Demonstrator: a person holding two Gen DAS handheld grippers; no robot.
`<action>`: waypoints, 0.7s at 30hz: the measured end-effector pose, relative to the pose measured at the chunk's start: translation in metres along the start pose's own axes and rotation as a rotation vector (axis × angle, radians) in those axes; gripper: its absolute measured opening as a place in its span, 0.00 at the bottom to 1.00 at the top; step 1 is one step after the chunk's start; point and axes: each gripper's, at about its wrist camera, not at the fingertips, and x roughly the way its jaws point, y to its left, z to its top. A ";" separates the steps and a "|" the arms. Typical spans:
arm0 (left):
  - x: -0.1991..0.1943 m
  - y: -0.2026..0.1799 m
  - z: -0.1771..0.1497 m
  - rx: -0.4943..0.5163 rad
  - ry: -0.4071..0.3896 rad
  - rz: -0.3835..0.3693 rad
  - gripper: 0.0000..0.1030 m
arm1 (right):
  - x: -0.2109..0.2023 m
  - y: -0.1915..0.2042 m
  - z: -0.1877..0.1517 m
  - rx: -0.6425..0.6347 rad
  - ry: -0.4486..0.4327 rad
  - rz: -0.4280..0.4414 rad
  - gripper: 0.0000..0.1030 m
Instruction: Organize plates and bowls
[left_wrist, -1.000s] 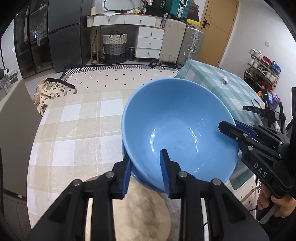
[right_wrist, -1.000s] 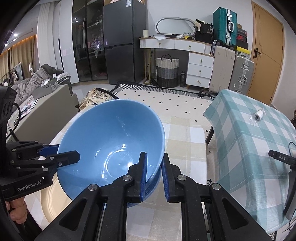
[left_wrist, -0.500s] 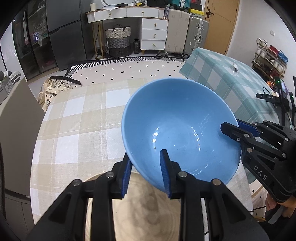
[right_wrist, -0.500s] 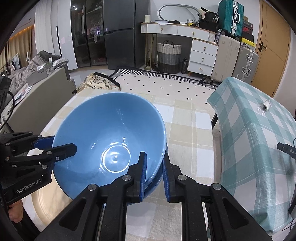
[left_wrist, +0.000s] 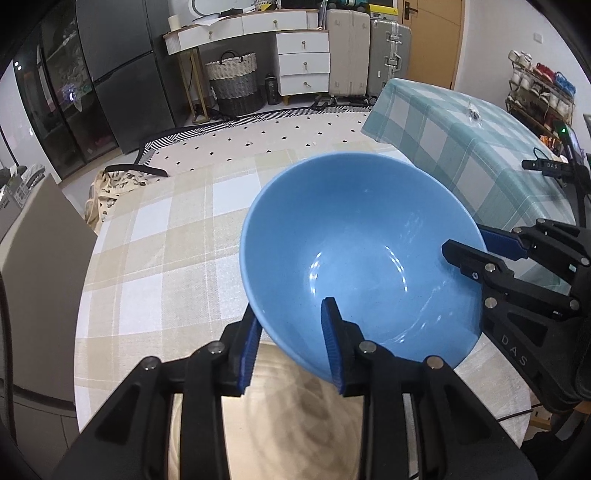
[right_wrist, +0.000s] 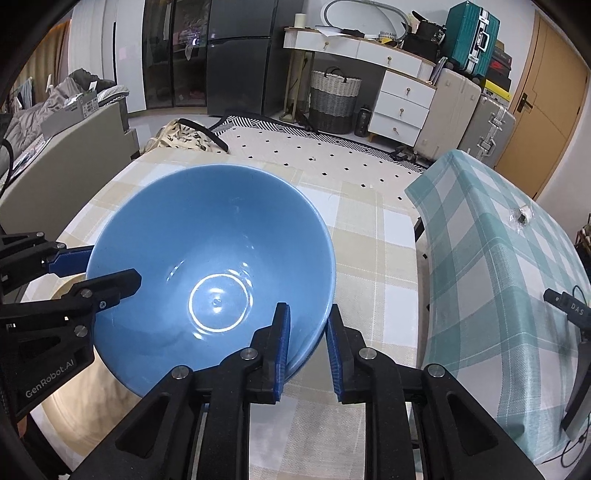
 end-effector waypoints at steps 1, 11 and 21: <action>0.000 -0.001 -0.001 0.006 -0.001 0.007 0.29 | 0.000 0.001 0.000 -0.005 0.000 -0.002 0.22; 0.004 0.003 -0.002 -0.010 0.016 -0.016 0.37 | 0.005 -0.001 -0.001 -0.015 0.018 0.005 0.30; 0.006 0.021 0.001 -0.089 0.035 -0.064 0.55 | 0.005 -0.027 -0.001 0.084 0.017 0.053 0.52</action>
